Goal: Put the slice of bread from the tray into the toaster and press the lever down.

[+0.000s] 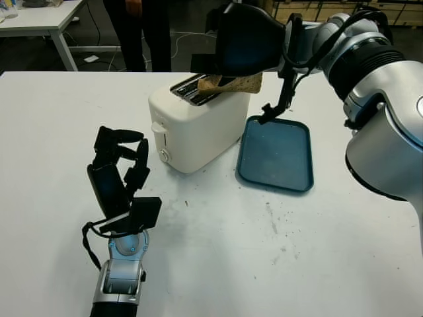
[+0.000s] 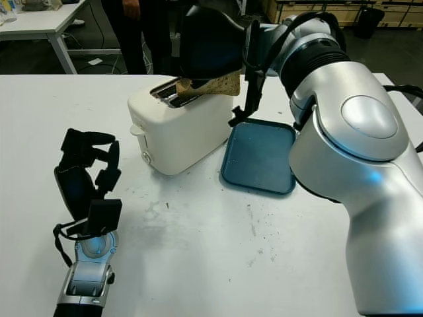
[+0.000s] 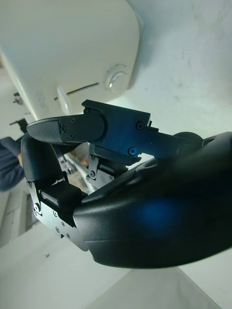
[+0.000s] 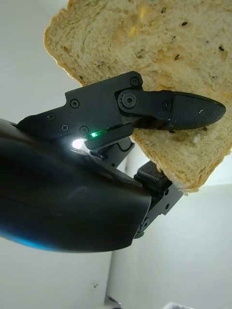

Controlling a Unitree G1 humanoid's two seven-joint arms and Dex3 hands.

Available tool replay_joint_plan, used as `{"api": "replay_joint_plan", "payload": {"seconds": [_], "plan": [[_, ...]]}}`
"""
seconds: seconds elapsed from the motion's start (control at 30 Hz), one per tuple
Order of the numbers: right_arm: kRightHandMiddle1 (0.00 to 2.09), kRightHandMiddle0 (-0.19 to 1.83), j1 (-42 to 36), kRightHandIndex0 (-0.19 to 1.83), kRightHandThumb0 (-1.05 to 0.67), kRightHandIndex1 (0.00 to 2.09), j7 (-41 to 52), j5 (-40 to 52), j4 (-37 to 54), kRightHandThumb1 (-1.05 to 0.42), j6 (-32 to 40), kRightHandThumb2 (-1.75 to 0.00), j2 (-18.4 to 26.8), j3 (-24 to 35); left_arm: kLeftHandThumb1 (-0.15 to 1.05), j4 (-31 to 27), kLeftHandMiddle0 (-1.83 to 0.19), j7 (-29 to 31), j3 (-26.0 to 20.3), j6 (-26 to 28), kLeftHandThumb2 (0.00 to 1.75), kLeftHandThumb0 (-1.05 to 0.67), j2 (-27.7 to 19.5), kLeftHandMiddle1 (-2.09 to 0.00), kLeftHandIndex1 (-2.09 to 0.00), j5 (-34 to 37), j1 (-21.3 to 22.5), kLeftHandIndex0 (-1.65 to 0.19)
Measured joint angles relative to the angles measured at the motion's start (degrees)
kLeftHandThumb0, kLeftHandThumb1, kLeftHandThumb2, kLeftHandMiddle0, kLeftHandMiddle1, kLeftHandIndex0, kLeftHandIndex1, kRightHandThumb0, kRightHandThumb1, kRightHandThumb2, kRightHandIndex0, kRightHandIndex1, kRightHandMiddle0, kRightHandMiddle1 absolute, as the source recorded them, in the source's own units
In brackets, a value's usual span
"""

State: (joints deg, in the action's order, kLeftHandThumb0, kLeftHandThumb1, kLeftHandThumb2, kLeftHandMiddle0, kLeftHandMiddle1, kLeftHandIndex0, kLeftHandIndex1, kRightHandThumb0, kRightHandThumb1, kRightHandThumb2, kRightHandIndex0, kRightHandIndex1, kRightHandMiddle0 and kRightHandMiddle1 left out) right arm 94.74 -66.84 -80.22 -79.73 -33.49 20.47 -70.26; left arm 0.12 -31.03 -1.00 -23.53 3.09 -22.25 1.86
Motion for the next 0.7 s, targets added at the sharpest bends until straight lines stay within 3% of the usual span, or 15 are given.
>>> {"api": "replay_joint_plan", "payload": {"seconds": [0.6, 0.7], "plan": [[1.75, 0.92, 1.41, 1.21, -0.64, 1.75, -2.86, -1.62, 0.02, -0.92, 0.03, -0.55, 0.29, -0.32, 0.92, 0.10, -0.64, -0.01, 0.06, -0.01, 0.37, -0.49, 0.00, -1.71, -1.48, 0.02, 0.01, -0.46], [1.75, 0.91, 1.41, 1.20, -0.64, 1.75, -2.98, -1.60, 0.01, -0.92, -0.12, -0.62, 0.29, -0.26, 0.92, 0.10, -0.63, -0.01, 0.19, -0.01, 0.37, -0.49, 0.00, -1.72, -1.48, 0.03, 0.01, -0.46]]}}
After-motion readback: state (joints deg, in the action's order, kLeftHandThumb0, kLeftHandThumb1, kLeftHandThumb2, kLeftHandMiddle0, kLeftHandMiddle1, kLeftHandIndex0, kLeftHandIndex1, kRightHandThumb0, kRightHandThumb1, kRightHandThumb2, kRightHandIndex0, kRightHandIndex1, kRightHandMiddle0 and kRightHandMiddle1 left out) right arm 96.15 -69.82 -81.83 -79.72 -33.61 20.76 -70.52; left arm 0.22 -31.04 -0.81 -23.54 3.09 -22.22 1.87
